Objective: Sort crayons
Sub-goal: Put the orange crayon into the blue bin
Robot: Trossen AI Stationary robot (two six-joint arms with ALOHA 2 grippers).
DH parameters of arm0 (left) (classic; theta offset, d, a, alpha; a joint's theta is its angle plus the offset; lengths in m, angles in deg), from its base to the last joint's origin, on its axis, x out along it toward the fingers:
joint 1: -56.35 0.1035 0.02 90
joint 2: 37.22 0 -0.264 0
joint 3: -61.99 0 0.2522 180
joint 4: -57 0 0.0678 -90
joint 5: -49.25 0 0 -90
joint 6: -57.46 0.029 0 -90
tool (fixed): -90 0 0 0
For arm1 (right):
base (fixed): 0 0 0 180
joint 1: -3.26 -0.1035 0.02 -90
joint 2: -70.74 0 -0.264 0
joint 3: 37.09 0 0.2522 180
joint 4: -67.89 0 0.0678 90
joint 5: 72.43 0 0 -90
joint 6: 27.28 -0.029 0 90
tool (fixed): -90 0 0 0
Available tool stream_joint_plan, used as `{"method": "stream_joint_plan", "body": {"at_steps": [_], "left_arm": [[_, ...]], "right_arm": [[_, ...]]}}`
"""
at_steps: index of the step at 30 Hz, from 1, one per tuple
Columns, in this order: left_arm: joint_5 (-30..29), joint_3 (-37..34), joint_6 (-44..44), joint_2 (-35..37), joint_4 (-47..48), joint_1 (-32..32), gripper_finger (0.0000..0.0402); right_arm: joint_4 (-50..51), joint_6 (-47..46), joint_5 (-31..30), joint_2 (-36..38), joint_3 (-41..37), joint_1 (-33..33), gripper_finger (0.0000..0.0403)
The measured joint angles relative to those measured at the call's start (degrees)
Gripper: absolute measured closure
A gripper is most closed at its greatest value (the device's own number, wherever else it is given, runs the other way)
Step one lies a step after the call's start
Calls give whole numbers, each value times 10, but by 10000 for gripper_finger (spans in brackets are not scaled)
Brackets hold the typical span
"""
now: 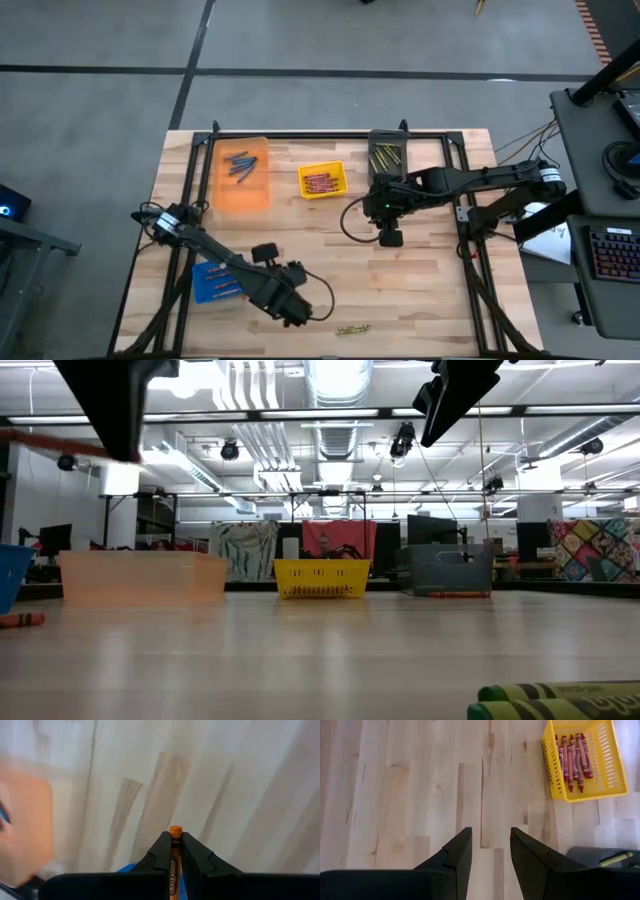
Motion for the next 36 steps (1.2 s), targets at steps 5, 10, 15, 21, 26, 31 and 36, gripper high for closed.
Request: {"method": "stream_joint_plan", "body": {"at_steps": [5, 10, 15, 21, 26, 31, 36], "left_arm": [[-1, 8, 122, 21, 23, -41, 401], [0, -40, 121, 64, 25, -73, 401], [-1, -134, 56, 128, -5, -102, 401], [4, -280, -10, 220, -101, -135, 401], [6, -392, -43, 290, -179, -148, 402], [6, -475, -45, 326, -231, -149, 402], [13, -535, -45, 341, -286, -149, 402]], "right_arm": [[0, -6, 0, 0, 0, 0, 284], [-1, -15, 0, 0, 0, 0, 282], [-7, -22, 0, 0, 0, 0, 286], [-9, -35, 0, 0, 0, 0, 285], [-18, -41, 0, 0, 0, 0, 283], [-22, -54, -3, 0, 0, 0, 288], [-22, -62, -4, 0, 0, 0, 288]]}}
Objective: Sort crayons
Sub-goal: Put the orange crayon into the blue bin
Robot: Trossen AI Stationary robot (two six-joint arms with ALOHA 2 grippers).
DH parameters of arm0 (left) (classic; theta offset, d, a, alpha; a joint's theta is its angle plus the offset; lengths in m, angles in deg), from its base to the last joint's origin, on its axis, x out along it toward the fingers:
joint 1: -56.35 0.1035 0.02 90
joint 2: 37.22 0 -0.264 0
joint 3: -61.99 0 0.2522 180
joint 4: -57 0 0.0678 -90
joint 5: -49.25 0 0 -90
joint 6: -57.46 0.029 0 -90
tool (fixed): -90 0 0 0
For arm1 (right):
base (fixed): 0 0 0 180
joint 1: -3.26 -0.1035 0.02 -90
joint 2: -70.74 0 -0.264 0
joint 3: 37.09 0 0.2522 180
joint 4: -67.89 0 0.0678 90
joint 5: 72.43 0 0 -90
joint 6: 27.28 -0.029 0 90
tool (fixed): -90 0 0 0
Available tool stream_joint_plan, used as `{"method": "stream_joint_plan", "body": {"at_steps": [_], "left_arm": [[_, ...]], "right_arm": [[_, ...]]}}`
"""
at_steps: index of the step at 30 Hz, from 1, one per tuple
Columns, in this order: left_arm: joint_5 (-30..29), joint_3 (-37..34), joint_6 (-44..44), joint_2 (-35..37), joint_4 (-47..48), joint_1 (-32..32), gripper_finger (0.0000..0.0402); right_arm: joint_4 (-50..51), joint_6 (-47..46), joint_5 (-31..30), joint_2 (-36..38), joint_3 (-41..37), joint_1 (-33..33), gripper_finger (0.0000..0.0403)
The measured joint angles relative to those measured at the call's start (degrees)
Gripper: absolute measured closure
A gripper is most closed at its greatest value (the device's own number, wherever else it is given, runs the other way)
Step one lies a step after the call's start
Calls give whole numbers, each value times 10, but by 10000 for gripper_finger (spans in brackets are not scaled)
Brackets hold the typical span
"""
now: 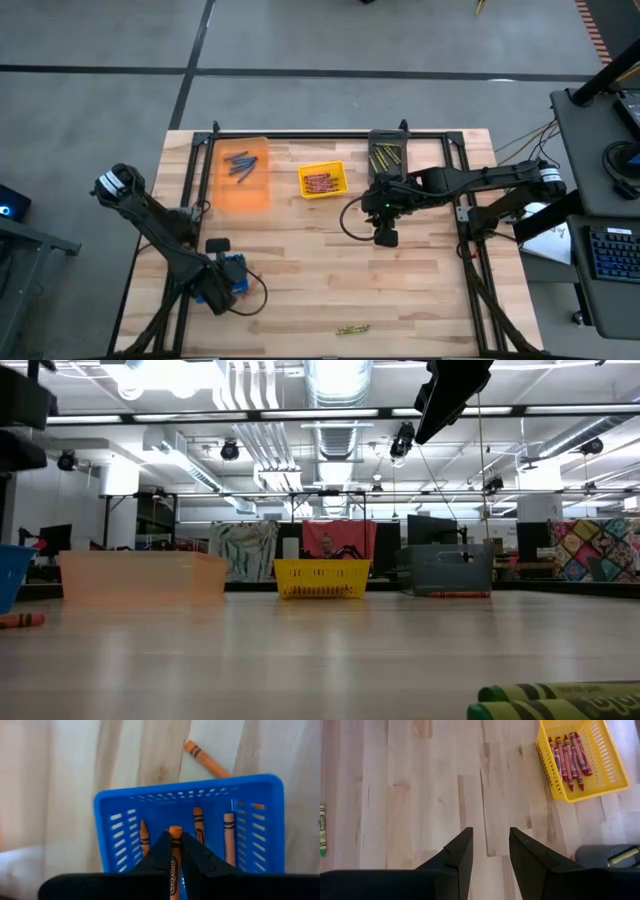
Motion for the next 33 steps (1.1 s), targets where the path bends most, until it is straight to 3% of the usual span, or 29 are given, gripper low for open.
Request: {"method": "stream_joint_plan", "body": {"at_steps": [10, 21, 29, 33], "left_arm": [[19, -56, -19, -1, -58, 0, 398], [22, -56, -28, -1, -58, 0, 342], [17, -12, -20, -2, -40, 0, 315], [-26, 36, 18, -2, -38, 0, 316]], "right_arm": [[0, -18, 0, 0, 0, 0, 288], [0, -40, 0, 0, 0, 0, 287], [3, -60, 0, 0, 0, -1, 283], [9, -80, -1, 0, 0, -6, 288]]}}
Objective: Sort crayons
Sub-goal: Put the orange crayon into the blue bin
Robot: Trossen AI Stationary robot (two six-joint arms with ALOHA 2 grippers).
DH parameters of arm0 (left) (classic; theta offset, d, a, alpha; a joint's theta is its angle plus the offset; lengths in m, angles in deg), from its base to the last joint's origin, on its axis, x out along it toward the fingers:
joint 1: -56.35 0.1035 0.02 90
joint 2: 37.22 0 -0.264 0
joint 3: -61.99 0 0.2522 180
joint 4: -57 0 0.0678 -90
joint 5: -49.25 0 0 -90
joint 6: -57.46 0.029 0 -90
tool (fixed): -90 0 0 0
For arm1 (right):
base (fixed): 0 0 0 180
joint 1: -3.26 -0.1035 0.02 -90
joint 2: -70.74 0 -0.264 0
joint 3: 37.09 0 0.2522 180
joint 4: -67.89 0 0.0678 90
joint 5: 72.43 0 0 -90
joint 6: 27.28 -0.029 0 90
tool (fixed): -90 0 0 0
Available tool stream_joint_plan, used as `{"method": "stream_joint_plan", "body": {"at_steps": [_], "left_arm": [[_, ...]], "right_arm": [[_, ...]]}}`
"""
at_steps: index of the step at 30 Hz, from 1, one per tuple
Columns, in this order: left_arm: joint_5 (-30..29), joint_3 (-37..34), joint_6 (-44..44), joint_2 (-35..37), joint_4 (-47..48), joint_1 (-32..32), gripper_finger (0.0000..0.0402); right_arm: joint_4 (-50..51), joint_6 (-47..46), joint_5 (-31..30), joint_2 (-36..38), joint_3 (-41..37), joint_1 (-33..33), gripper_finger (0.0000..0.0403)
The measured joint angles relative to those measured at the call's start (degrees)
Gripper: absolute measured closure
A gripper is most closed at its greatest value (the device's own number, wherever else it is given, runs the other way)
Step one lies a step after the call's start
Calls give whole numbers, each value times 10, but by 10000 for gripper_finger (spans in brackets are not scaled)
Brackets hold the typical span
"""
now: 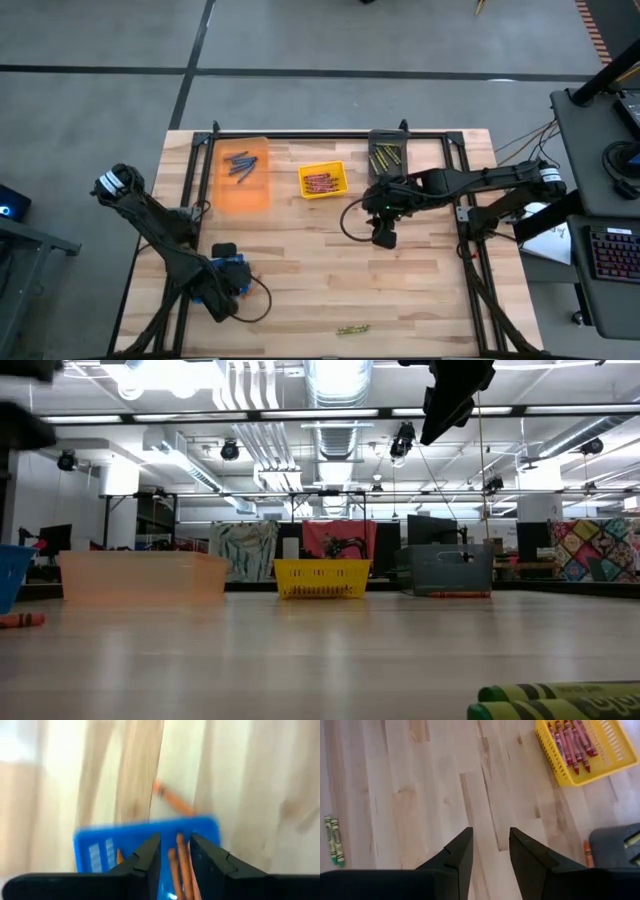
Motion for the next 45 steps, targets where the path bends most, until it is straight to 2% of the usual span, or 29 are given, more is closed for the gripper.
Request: {"method": "stream_joint_plan", "body": {"at_steps": [8, 15, 26, 34, 40, 45], "left_arm": [[-169, 93, 140, 1, 1, 2, 326], [-244, 108, 207, 4, 0, 25, 327], [-248, 78, 311, 13, -32, 85, 327], [-236, 68, 401, 44, -67, 134, 327], [-164, 20, 435, 81, -128, 181, 327], [-109, 0, 387, 76, -154, 224, 327]], "right_arm": [[19, -25, 0, 0, -5, -24, 297], [18, -44, -1, 0, -48, -25, 308], [10, -118, -38, 13, -166, -23, 327], [-10, -168, -72, 40, -224, -23, 329], [-26, -184, -76, 50, -248, -23, 328], [-50, -189, -76, 50, -259, -23, 331]]}}
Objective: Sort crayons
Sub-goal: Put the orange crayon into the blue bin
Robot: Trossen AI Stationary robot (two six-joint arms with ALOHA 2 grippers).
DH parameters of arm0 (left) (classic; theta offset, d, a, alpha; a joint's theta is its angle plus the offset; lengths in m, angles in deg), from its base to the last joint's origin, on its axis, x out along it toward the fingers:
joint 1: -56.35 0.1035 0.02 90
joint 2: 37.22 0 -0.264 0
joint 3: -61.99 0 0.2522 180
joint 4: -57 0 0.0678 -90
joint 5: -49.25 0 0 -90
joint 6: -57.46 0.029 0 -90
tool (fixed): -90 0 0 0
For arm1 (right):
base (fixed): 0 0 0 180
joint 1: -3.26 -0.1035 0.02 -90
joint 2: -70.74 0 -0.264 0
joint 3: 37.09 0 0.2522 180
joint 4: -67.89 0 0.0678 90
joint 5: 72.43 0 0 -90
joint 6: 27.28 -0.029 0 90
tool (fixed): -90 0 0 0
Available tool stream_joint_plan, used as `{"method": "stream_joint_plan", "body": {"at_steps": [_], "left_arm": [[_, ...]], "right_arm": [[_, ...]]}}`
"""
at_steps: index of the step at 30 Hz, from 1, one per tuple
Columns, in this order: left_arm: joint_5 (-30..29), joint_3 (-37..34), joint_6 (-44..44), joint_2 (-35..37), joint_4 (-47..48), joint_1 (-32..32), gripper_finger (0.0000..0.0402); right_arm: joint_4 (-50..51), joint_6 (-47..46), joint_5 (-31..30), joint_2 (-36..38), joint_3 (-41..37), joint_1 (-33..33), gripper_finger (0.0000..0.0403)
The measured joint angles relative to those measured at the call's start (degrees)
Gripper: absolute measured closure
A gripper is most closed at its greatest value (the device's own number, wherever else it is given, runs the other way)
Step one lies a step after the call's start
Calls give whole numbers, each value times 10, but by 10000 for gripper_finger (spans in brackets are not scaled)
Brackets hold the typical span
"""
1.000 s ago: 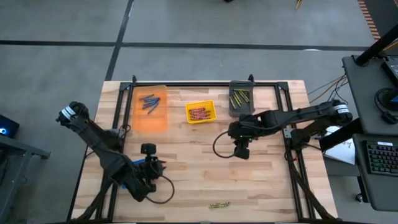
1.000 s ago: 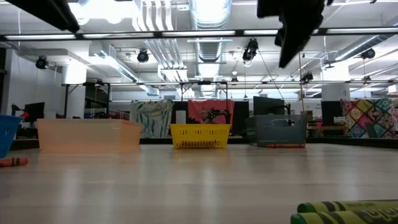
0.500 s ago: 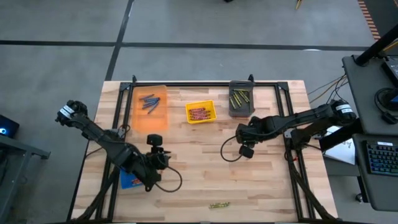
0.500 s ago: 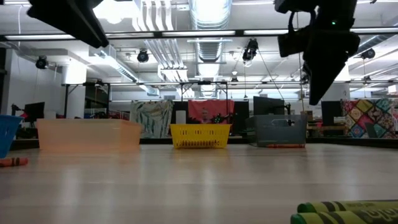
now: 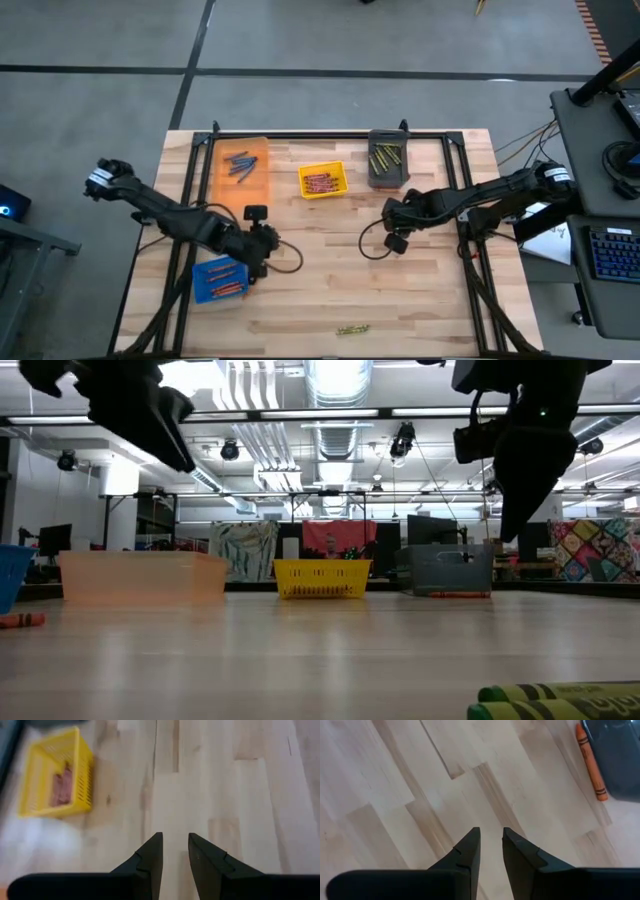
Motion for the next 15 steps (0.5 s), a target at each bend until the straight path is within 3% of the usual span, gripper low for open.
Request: {"method": "stream_joint_plan", "body": {"at_steps": [8, 11, 15], "left_arm": [[52, 3, -17, -48, -1, 39, 327], [52, 3, -17, -60, -1, 48, 327], [32, 3, -18, -67, -7, 50, 327]], "right_arm": [[-41, 13, -7, 1, -1, 0, 335], [-53, 7, -55, -1, -2, 0, 335], [-65, -86, -160, -1, -11, 10, 335]]}}
